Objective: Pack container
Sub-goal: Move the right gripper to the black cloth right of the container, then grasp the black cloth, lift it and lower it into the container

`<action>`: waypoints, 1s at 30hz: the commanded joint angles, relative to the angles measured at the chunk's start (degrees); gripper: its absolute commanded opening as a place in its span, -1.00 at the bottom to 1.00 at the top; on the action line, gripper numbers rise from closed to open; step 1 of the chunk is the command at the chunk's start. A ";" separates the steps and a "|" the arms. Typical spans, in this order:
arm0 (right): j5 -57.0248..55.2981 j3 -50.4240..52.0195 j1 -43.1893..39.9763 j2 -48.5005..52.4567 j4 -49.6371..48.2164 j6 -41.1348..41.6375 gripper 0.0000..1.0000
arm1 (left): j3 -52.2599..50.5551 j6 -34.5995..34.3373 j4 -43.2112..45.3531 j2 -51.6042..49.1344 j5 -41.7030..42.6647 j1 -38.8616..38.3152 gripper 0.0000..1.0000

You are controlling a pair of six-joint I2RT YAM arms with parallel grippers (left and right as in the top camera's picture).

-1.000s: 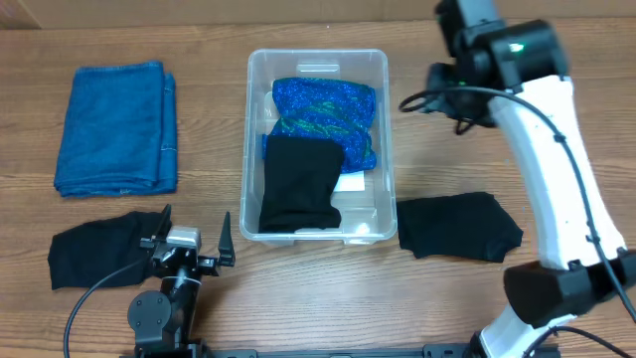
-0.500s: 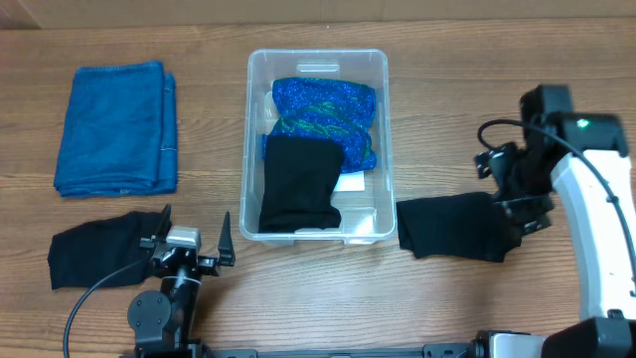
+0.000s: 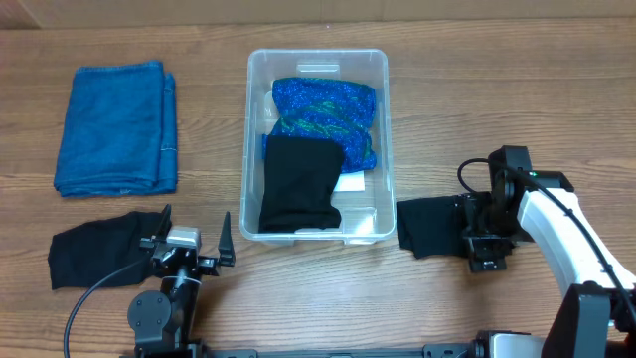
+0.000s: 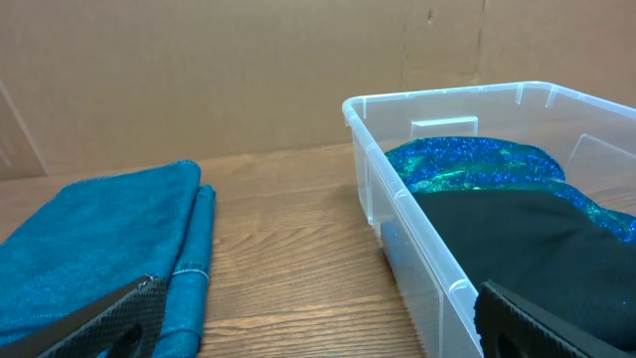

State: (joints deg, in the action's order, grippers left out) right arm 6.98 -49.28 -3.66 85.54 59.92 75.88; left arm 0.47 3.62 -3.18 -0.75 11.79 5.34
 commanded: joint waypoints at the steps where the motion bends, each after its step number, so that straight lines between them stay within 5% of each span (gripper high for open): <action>1: -1.33 2.89 0.04 -0.66 -2.95 0.83 1.00 | -0.20 1.11 0.02 0.48 -0.17 0.37 1.00; 23: -3.91 9.53 0.04 -0.61 -16.92 0.63 1.00 | -0.20 1.11 0.02 0.48 -0.17 0.37 1.00; 27: -3.89 9.53 0.04 -0.61 -20.72 0.63 0.55 | -0.20 1.11 0.02 0.48 -0.17 0.37 1.00; 30: -3.91 9.53 0.04 -0.61 -22.47 0.63 0.03 | -0.20 1.11 0.02 0.48 -0.17 0.37 1.00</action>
State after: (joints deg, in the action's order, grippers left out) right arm 4.08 -40.38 -3.66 85.49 38.79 76.31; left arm 0.47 3.62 -3.18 -0.75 11.79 5.34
